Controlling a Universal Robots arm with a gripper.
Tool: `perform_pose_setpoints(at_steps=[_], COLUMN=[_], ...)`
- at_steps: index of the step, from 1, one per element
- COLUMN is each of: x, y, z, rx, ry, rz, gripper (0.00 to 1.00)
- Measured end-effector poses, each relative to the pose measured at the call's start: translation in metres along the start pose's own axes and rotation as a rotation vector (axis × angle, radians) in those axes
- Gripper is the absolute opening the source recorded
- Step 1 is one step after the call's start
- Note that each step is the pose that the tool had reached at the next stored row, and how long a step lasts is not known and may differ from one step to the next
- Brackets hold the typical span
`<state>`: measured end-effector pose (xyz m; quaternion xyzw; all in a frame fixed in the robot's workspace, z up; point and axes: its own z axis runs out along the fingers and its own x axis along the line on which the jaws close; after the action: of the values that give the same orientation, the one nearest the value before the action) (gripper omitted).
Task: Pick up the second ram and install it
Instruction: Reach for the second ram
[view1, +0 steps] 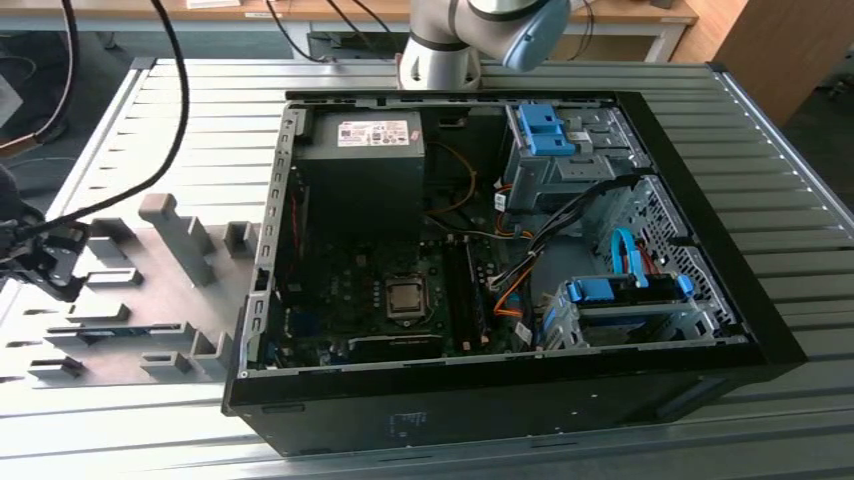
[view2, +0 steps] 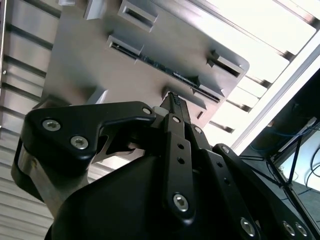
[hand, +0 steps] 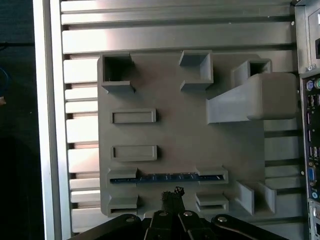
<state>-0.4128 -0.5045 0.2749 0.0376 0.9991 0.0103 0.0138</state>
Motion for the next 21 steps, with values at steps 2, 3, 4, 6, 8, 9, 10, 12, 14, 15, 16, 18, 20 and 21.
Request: perform_pose_setpoints(at_steps=[2, 3, 4, 6, 8, 9, 10, 12, 14, 15, 16, 18, 20, 21], x=[0.0000, 0.0001, 0.0001, 0.0002, 0.0002, 0.0003, 0.0003, 0.0004, 0.0004, 0.0004, 0.0002, -0.0003, -0.0017, -0.0026], y=[-0.0003, -0.0005, -0.0007, -0.0010, -0.0014, -0.0015, -0.0017, -0.0019, -0.0022, -0.0023, -0.0024, -0.0024, -0.0024, -0.0023], z=[0.0033, 0.0047, 0.0062, 0.0092, 0.0127, 0.0141, 0.0156, 0.0186, 0.0218, 0.0234, 0.0249, 0.0277, 0.0306, 0.0322], rx=[-0.0001, -0.0001, -0.0001, 0.0000, -0.0001, -0.0001, -0.0001, -0.0001, -0.0001, 0.0000, 0.0005, 0.0025, 0.0052, 0.0061], ry=[0.0000, 0.0000, -0.0001, 0.0000, -0.0001, -0.0001, -0.0001, -0.0001, 0.0000, 0.0000, 0.0000, -0.0002, -0.0003, -0.0002], rz=[0.000, 0.000, 0.000, 0.000, 0.000, 0.000, 0.000, 0.000, 0.000, 0.000, 0.000, 0.000, -0.001, -0.002], gripper=[0.11, 0.11, 0.11, 0.11, 0.11, 0.11, 0.11, 0.11, 0.11, 0.11, 0.11, 0.11, 0.11, 0.11])
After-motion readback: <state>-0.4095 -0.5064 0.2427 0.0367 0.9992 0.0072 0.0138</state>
